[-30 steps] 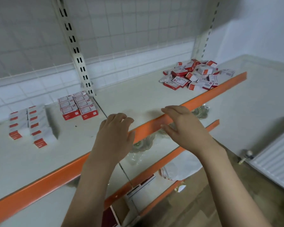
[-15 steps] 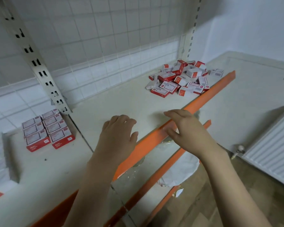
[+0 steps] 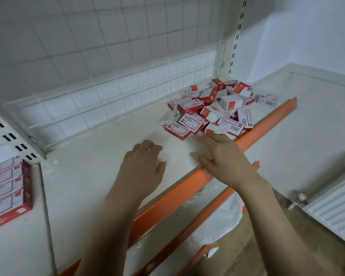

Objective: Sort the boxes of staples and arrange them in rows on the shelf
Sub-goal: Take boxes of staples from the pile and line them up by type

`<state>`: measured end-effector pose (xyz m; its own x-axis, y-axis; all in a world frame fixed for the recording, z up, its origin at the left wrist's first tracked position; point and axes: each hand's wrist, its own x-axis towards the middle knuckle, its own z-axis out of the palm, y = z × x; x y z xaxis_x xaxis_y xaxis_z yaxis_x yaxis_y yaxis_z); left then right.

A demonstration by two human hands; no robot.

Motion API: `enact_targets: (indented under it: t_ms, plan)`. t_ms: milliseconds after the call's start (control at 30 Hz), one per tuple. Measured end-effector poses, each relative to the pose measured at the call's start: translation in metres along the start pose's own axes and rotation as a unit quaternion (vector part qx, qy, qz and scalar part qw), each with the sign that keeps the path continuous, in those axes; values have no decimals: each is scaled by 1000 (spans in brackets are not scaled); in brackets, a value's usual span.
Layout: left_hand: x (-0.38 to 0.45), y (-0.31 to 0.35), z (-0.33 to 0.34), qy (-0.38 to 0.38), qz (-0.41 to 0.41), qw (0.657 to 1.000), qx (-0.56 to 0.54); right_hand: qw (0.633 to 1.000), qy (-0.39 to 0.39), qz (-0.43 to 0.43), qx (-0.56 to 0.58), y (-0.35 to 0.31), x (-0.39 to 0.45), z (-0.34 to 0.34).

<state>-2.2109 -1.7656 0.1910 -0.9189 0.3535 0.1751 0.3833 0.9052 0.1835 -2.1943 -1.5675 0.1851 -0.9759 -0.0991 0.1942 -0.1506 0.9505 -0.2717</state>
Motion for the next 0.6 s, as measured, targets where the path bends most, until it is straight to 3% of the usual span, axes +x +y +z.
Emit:
enact_targets:
  t_ms: [267, 600]
  plan:
    - [37, 32, 16, -15, -39, 999, 15, 999, -23, 11, -26, 53, 46, -19]
    - [43, 32, 22, -18, -81, 996, 18, 998, -54, 30, -16, 65, 63, -11]
